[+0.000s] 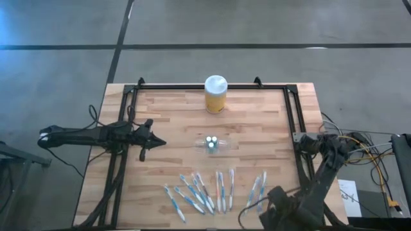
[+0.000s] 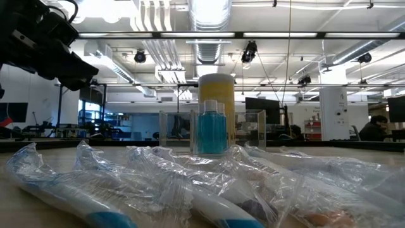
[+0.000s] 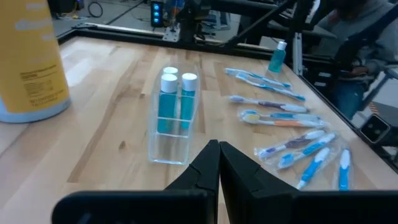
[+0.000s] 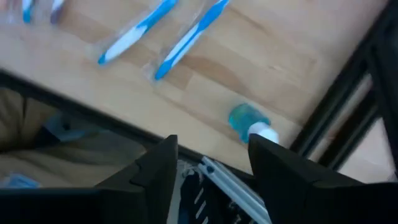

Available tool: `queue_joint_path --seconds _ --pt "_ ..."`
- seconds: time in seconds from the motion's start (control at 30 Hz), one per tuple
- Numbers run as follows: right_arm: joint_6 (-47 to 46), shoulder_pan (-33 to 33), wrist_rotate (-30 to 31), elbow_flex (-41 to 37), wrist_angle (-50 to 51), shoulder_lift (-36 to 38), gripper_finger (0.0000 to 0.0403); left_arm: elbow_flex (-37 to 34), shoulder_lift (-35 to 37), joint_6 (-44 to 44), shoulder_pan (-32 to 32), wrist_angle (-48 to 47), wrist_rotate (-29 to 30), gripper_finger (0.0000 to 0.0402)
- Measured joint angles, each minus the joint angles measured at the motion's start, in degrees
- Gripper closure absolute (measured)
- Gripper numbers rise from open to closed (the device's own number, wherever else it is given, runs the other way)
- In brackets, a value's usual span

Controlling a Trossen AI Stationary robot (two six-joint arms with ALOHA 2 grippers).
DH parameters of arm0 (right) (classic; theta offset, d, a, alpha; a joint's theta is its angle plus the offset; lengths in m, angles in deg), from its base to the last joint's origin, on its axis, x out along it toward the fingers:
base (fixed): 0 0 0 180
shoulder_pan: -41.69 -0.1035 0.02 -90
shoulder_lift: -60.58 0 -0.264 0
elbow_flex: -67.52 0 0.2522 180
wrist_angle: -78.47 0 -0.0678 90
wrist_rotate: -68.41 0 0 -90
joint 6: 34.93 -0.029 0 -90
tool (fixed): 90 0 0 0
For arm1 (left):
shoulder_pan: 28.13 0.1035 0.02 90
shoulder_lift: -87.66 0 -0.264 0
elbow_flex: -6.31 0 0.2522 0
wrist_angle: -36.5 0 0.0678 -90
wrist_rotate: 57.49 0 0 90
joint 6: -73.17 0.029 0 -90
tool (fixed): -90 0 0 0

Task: Pick & Place toothbrushing station
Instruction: Put the blue mouthwash into the transparent organizer

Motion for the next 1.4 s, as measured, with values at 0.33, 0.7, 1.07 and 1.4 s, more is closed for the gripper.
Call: queue_joint_path --seconds 0.33,0.7,1.07,1.4 --pt "-8.24 -2.13 -8.49 2.51 0.19 -6.15 0.0197 0.0 0.0 -0.13 0.0 -0.32 -0.87 0.0388" --pt "-8.91 -2.73 -10.15 -7.93 -0.4 -3.11 0.0197 0.0 0.0 -0.2 0.0 -0.25 -0.86 0.0388" --pt "-8.54 -3.56 -10.34 -13.67 -5.32 -1.05 0.0197 -0.02 0.02 -2.12 0.0 -1.08 -0.86 0.0388" --pt "-8.14 -4.41 -10.32 -16.05 -7.84 -1.05 0.0204 -0.02 0.0 -1.86 0.0 -0.95 -0.69 0.0388"
